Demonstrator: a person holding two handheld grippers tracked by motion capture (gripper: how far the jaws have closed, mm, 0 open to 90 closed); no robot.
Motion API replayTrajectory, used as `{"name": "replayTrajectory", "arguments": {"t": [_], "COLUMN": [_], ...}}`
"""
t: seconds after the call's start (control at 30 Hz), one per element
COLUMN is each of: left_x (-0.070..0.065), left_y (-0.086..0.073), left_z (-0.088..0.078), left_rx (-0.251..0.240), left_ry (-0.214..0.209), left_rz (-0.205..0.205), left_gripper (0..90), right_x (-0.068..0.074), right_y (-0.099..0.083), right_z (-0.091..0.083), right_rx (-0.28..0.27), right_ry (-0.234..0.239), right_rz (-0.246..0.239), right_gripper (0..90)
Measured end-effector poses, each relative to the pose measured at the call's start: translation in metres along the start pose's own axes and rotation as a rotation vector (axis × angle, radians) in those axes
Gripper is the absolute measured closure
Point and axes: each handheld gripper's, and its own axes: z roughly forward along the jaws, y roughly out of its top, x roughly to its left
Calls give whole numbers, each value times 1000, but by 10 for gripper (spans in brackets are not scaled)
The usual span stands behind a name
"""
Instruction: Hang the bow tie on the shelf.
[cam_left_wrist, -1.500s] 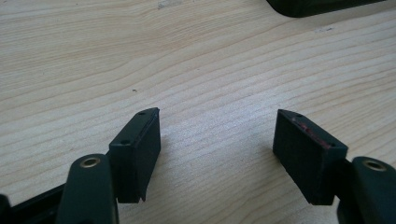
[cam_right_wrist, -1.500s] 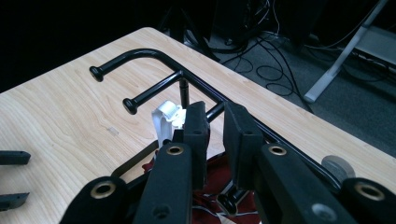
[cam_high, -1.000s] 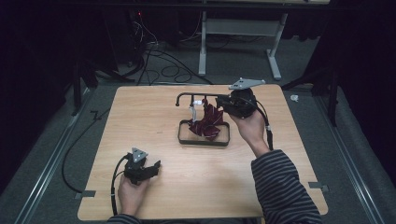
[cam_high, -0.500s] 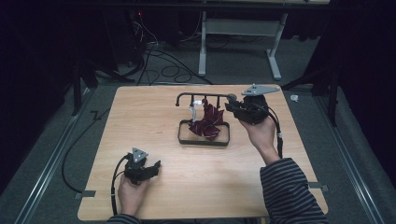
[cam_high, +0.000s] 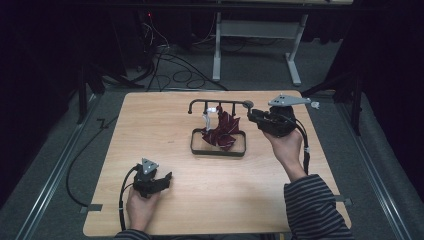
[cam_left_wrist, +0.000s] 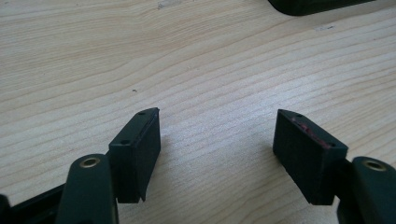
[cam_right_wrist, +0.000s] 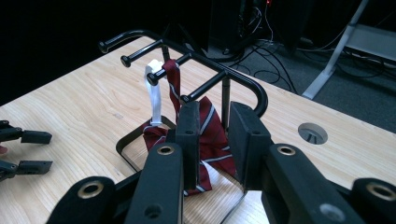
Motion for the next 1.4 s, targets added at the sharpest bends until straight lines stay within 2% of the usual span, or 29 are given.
{"name": "replayTrajectory", "arguments": {"t": [0.3,0.9,1.13,1.4], "left_x": [0,0,0,0], "left_y": [0,0,0,0], "left_z": [0,0,0,0], "left_rx": [0,0,-1,-1], "left_ry": [0,1,2,2], "left_rz": [0,0,0,0], "left_gripper": [325,325,324,325], "right_x": [-6,-14,-17,-17], "right_y": [-7,-23,-30,-35], "right_z": [-9,-30,-41,-46], "right_rx": [-9,-31,-53,-61], "right_ry": [3,0,11,12], "right_rz": [32,55,79,86], "right_gripper": [745,731,724,724]}}
